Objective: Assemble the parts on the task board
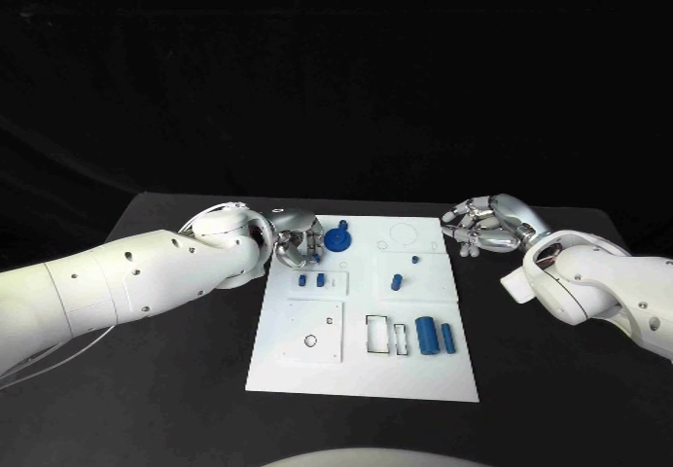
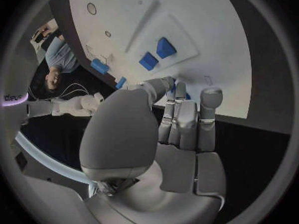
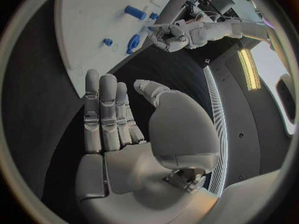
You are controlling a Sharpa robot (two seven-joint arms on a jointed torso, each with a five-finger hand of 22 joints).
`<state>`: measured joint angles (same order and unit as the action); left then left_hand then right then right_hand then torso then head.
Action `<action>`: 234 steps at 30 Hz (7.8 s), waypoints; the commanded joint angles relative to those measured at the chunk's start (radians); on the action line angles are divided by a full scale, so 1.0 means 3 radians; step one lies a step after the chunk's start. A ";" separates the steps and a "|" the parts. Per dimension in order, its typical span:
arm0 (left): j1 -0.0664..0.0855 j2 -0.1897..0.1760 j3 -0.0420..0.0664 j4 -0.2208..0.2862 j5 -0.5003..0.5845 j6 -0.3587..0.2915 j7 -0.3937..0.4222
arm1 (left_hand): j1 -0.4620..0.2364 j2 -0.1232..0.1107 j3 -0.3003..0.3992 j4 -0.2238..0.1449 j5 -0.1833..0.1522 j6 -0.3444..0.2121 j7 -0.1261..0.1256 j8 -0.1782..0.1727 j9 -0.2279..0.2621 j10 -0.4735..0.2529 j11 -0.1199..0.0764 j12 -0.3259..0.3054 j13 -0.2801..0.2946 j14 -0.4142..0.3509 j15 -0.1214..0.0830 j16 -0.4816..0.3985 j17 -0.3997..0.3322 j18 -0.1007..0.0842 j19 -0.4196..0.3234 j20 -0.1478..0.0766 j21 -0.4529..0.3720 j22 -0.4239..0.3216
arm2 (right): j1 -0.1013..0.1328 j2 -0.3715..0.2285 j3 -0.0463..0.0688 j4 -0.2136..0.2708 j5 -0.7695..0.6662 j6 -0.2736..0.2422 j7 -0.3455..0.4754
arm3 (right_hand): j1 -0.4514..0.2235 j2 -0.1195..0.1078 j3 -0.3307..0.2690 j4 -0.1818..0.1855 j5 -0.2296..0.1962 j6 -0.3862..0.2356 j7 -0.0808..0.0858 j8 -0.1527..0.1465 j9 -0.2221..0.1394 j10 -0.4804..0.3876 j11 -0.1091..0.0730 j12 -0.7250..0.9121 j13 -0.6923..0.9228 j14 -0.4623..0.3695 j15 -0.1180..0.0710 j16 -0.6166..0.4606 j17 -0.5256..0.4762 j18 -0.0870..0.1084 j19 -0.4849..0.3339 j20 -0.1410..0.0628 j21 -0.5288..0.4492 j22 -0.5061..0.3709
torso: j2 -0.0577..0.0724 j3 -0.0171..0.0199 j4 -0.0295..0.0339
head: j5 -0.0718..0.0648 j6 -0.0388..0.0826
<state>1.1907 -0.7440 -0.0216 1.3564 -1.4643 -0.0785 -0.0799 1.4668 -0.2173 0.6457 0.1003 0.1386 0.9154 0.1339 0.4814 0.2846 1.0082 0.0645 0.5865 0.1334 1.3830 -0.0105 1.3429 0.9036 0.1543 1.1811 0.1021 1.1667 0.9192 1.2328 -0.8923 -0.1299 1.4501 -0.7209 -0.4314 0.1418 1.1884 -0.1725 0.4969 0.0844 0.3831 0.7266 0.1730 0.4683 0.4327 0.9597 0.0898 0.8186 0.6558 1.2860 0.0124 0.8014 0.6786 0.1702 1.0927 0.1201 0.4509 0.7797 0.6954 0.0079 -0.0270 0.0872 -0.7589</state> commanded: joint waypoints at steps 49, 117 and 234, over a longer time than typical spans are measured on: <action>-0.0036 -0.0078 0.0006 0.0080 -0.0010 -0.0155 0.0014 | -0.0005 0.0036 -0.0004 -0.0037 -0.0011 0.0062 0.0004 -0.0006 0.0008 0.0047 -0.0002 -0.0014 0.0011 0.0003 0.0007 -0.0008 -0.0022 -0.0056 0.0036 -0.0008 0.0050 0.0051 | -0.0002 -0.0005 0.0000 0.0006 -0.0012 0.0017 0.0027 | -0.0011 0.0031 0.0015 -0.0004 0.0017 -0.0001 0.0007 0.0012 -0.0003 -0.0020 -0.0005 0.0011 -0.0003 -0.0006 0.0005 -0.0010 0.0003 0.0036 0.0015 0.0001 -0.0011 -0.0003 | 0.0002 -0.0006 0.0006 | -0.0015 -0.0005; -0.0037 0.0011 0.0009 -0.0001 0.0025 0.0072 -0.0003 | -0.0107 -0.0009 -0.0073 -0.0002 -0.0022 0.0071 -0.0001 -0.0062 0.0010 0.0049 0.0004 -0.0074 0.0017 -0.0004 0.0014 -0.0014 -0.0056 -0.0046 -0.0006 -0.0003 0.0013 -0.0004 | -0.0002 -0.0003 0.0000 0.0004 -0.0012 0.0017 0.0029 | -0.0013 0.0033 0.0017 -0.0011 0.0018 -0.0004 0.0006 0.0024 -0.0011 -0.0025 -0.0005 0.0025 -0.0020 -0.0002 0.0004 -0.0028 0.0018 0.0036 0.0022 0.0001 -0.0025 -0.0011 | -0.0001 0.0000 0.0001 | -0.0009 -0.0023; -0.0022 -0.0772 0.0024 0.0570 0.4943 -0.0343 0.1646 | -0.0179 -0.0019 -0.0707 0.0416 -0.0006 -0.0045 0.0127 -0.0266 0.0034 0.0197 0.0141 -0.0487 -0.0073 -0.1295 0.0216 -0.1836 -0.1837 0.0094 -0.0698 0.0196 -0.2047 -0.1813 | 0.0004 0.0556 -0.0004 -0.0108 -0.3306 0.0768 -0.0936 | 0.0243 -0.0016 0.0353 -0.0449 -0.0775 0.0602 0.0004 -0.0516 -0.0444 0.0402 0.0031 -0.1845 -0.1629 0.0693 0.0002 0.1524 0.1658 -0.0156 0.0675 -0.0028 0.1630 0.1336 | 0.0002 -0.0002 0.0000 | -0.0206 0.0071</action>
<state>1.1841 -0.9782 -0.0152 1.5239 -0.0007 -0.1957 0.3873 1.4034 -0.2239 0.4386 0.2247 0.1369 0.9027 0.1644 0.4060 0.2956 1.0672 0.1019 0.4444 0.1125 0.9880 0.0520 0.7969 0.3538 0.1703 0.9634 0.1628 0.5586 0.3763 1.2356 -0.7288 -0.1310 1.4209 -1.6896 -0.2364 -0.1227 1.2623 -0.1650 0.5964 -0.0482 0.1491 0.9109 0.1717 0.3186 0.3009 1.0827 0.0947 0.2684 0.1681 1.4649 0.0052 1.2557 1.1758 0.1390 1.2912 0.1077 0.9351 1.1793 0.6961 0.0073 -0.0272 0.0250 -0.7372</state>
